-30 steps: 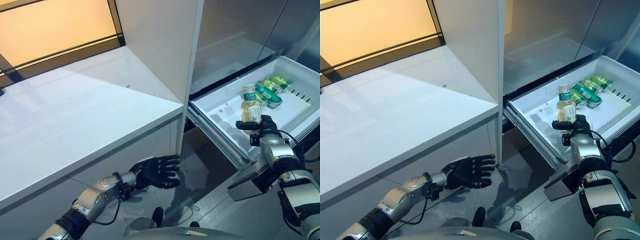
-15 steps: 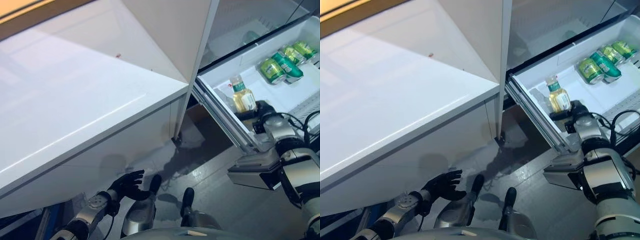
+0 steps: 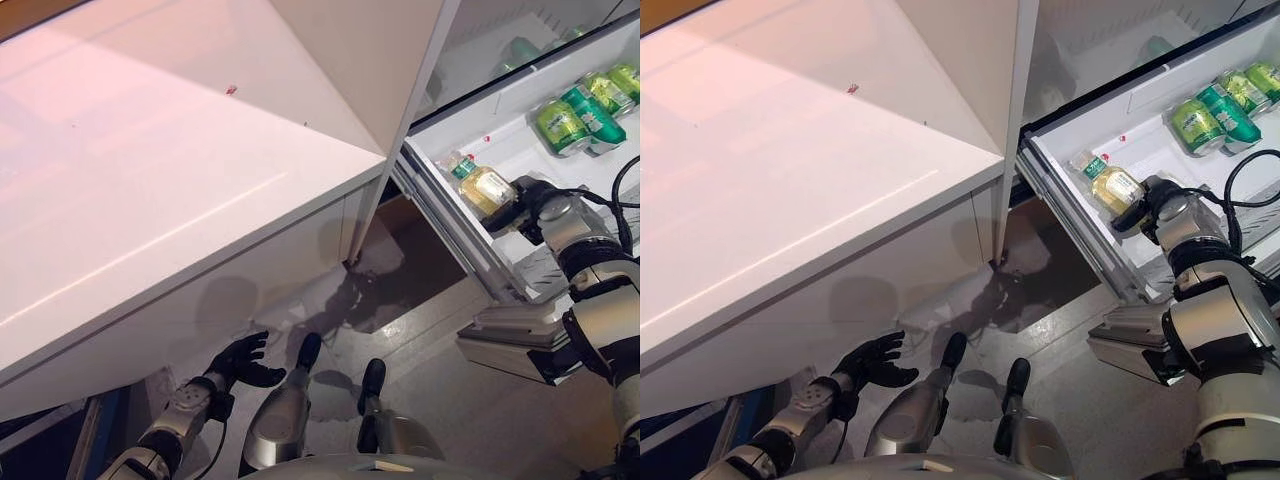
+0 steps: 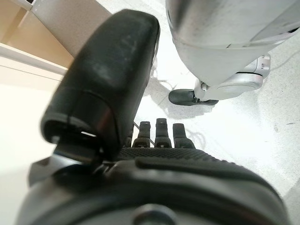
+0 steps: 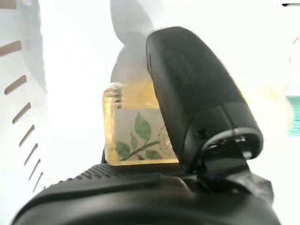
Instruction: Put drinks into fridge and close the fridge
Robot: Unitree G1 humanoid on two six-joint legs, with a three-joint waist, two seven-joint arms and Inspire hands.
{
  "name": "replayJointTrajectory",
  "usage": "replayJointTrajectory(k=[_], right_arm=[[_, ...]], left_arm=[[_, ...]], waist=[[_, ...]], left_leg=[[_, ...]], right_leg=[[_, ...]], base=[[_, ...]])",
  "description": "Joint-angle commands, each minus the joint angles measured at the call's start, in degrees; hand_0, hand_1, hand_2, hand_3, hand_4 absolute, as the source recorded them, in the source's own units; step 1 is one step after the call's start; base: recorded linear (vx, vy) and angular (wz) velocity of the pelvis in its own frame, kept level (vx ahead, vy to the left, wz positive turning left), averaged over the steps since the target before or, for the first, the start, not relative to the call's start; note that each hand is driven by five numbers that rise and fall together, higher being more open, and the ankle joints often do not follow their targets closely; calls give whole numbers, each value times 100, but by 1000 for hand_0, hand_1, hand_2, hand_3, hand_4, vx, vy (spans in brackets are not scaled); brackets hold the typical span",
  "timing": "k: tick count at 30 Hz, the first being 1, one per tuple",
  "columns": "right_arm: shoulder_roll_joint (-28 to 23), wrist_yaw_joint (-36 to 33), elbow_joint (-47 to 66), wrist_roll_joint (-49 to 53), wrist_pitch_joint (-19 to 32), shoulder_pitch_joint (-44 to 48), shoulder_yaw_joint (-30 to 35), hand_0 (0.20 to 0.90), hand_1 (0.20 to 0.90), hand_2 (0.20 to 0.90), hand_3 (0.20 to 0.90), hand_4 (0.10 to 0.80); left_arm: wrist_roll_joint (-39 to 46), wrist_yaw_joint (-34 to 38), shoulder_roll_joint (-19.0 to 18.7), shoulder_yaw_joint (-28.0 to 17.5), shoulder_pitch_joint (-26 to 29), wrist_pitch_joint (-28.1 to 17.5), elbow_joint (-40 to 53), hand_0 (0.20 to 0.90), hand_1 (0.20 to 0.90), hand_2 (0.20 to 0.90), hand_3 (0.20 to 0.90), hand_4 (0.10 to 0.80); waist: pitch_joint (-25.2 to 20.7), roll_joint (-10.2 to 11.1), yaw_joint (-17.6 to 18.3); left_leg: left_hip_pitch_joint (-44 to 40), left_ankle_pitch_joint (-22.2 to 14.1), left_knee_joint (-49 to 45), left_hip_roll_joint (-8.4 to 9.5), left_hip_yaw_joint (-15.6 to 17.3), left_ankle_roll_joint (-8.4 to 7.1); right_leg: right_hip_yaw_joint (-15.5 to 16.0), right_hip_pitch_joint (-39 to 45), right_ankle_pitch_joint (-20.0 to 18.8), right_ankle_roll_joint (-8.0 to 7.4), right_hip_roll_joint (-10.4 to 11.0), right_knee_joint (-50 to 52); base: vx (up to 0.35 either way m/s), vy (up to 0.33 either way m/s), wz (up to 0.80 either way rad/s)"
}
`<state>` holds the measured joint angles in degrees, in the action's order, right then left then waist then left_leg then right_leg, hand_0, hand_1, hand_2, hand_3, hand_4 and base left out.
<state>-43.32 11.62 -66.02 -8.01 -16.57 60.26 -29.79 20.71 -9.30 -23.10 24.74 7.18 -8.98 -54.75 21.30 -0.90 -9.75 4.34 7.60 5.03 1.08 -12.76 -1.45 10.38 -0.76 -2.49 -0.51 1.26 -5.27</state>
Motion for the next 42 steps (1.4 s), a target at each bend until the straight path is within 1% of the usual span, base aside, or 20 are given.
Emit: replayJointTrajectory(k=[1, 7, 10, 14, 17, 18, 20, 22, 24, 25, 28, 30, 32, 33, 34, 35, 37, 38, 40, 42], right_arm=[[-520, 184, 129, 6, -117, 511, -464, 900, 900, 900, 900, 800], [-488, 387, 235, 309, -204, 583, -364, 900, 900, 900, 900, 800], [-483, 455, 410, 726, -282, 542, -237, 900, 900, 900, 900, 800], [-517, 412, 824, 1485, -89, 374, 87, 900, 900, 900, 900, 800], [-652, 144, 1386, 2199, 133, 219, 360, 900, 900, 900, 900, 800], [-690, 3, 1758, 2409, 165, 59, 551, 900, 900, 900, 900, 800], [-807, -363, 2434, 3079, 491, -297, 937, 900, 900, 900, 900, 800], [-862, -564, 2827, 3388, 676, -488, 1226, 900, 900, 900, 900, 800], [-905, -783, 3479, 3803, 957, -942, 1867, 900, 900, 900, 900, 800], [-894, -861, 3581, 3910, 1081, -1038, 1989, 900, 900, 900, 900, 800], [-729, -1377, 4177, 4150, 1690, -1612, 2727, 900, 900, 900, 900, 800], [-633, -1692, 4317, 4169, 2064, -1799, 2943, 900, 900, 900, 900, 800], [-468, -1930, 4531, 4206, 2379, -2101, 3236, 900, 900, 900, 900, 800], [-420, -2021, 4546, 4182, 2477, -2175, 3302, 900, 900, 900, 900, 800], [-331, -2203, 4530, 4159, 2768, -2294, 3414, 900, 900, 900, 900, 800], [-300, -2293, 4510, 4121, 2863, -2331, 3448, 900, 900, 900, 900, 800], [-172, -2654, 4510, 3908, 3168, -2467, 3534, 900, 900, 900, 900, 800], [-62, -2999, 4521, 3610, 3330, -2553, 3598, 900, 900, 900, 900, 800], [103, -3370, 4520, 3192, 3491, -2742, 3611, 900, 900, 900, 900, 800], [222, -3612, 4479, 3006, 3595, -2907, 3605, 900, 900, 900, 900, 800]], left_arm=[[-192, -40, -31, 12, 10, -107, 283, 900, 900, 900, 900, 800], [-267, -23, -22, -15, -10, -27, 238, 900, 900, 900, 900, 800], [-300, -4, -7, -52, -32, -4, 183, 900, 900, 900, 900, 800], [-461, -18, 29, -166, -95, 89, 92, 900, 900, 900, 900, 800], [-567, -27, 17, -229, -191, 128, 50, 900, 900, 900, 900, 800], [-608, -16, 21, -263, -240, 152, 30, 900, 900, 900, 900, 800], [-723, 4, 59, -338, -352, 163, -49, 900, 900, 900, 900, 800], [-802, -23, 68, -379, -396, 174, -112, 900, 900, 900, 900, 800], [-921, -65, 106, -399, -436, 187, -295, 900, 900, 900, 900, 800], [-951, -68, 122, -404, -444, 186, -332, 900, 900, 900, 900, 800], [-974, -66, 236, -381, -436, 165, -570, 900, 900, 900, 900, 800], [-1001, -85, 278, -394, -436, 112, -641, 900, 900, 900, 900, 800], [-955, -60, 347, -360, -409, 161, -693, 900, 900, 900, 900, 800], [-958, -63, 368, -356, -404, 165, -716, 900, 900, 900, 900, 800], [-974, -62, 403, -336, -399, 163, -754, 900, 900, 900, 900, 800], [-988, -65, 415, -329, -406, 168, -762, 900, 900, 900, 900, 800], [-991, -45, 446, -281, -434, 199, -775, 900, 900, 900, 900, 800], [-1042, -39, 476, -262, -450, 216, -812, 900, 900, 900, 900, 800], [-1132, -16, 523, -231, -483, 241, -870, 900, 900, 900, 900, 800], [-1163, -25, 544, -203, -541, 245, -891, 900, 900, 900, 900, 800]], waist=[[-178, 99, -103], [-261, 139, -84], [-295, 163, -51], [-411, 238, 32], [-539, 318, 123], [-606, 357, 168], [-752, 419, 273], [-839, 446, 342], [-1056, 482, 471], [-1107, 485, 505], [-1386, 476, 673], [-1470, 460, 736], [-1569, 441, 805], [-1592, 434, 825], [-1620, 431, 839], [-1641, 422, 844], [-1662, 410, 849], [-1665, 394, 857], [-1653, 380, 856], [-1587, 376, 842]], left_leg=[[115, -379, -220, 141, 199, 146], [48, -380, -196, 132, 253, 130], [12, -384, -183, 129, 276, 130], [-111, -418, -148, 115, 356, 129], [-225, -449, -121, 98, 432, 126], [-275, -465, -113, 95, 470, 128], [-379, -512, -105, 100, 537, 134], [-443, -543, -101, 101, 574, 137], [-567, -609, -93, 108, 662, 159], [-590, -622, -90, 109, 681, 163], [-763, -714, -82, 117, 811, 196], [-822, -750, -84, 127, 856, 210], [-909, -820, -126, 145, 926, 235], [-929, -846, -148, 153, 939, 243], [-915, -853, -218, 179, 958, 262], [-954, -909, -221, 181, 955, 271], [-949, -935, -324, 214, 963, 305], [-965, -983, -391, 233, 971, 325], [-979, -1074, -533, 282, 968, 366], [-966, -1216, -798, 332, 972, 416]], right_leg=[[-320, -341, 53, 22, 4, 482], [-326, -292, 65, 30, 3, 488], [-353, -273, 67, 40, -7, 490], [-416, -197, 70, 43, -28, 476], [-466, -119, 72, 30, -41, 461], [-491, -83, 76, 26, -44, 458], [-548, 2, 86, 10, -50, 449], [-588, 49, 96, -1, -52, 447], [-684, 141, 113, -28, -51, 433], [-706, 159, 116, -35, -51, 429], [-836, 282, 125, -77, -45, 404], [-892, 322, 128, -95, -40, 399], [-979, 394, 140, -114, -21, 411], [-1002, 415, 146, -119, -13, 417], [-1044, 410, 117, -122, 6, 441], [-1058, 445, 162, -126, 7, 441], [-1101, 442, 144, -131, 37, 505], [-1120, 458, 160, -138, 59, 548], [-1149, 484, 181, -148, 99, 610], [-1167, 518, 224, -145, 156, 719]], base=[[0, 0, 0], [0, 0, 0], [-4, 12, 0], [-6, 40, -1], [12, 36, -8], [19, 40, -11], [26, 47, -12], [21, 42, -5], [58, 69, -9], [64, 78, -10], [54, 82, -23], [23, 76, -23], [34, 81, -17], [7, 79, -18], [23, 55, -16], [2, 59, -24], [20, 46, -19], [38, 44, -15], [49, 39, -19], [72, 27, -15]])
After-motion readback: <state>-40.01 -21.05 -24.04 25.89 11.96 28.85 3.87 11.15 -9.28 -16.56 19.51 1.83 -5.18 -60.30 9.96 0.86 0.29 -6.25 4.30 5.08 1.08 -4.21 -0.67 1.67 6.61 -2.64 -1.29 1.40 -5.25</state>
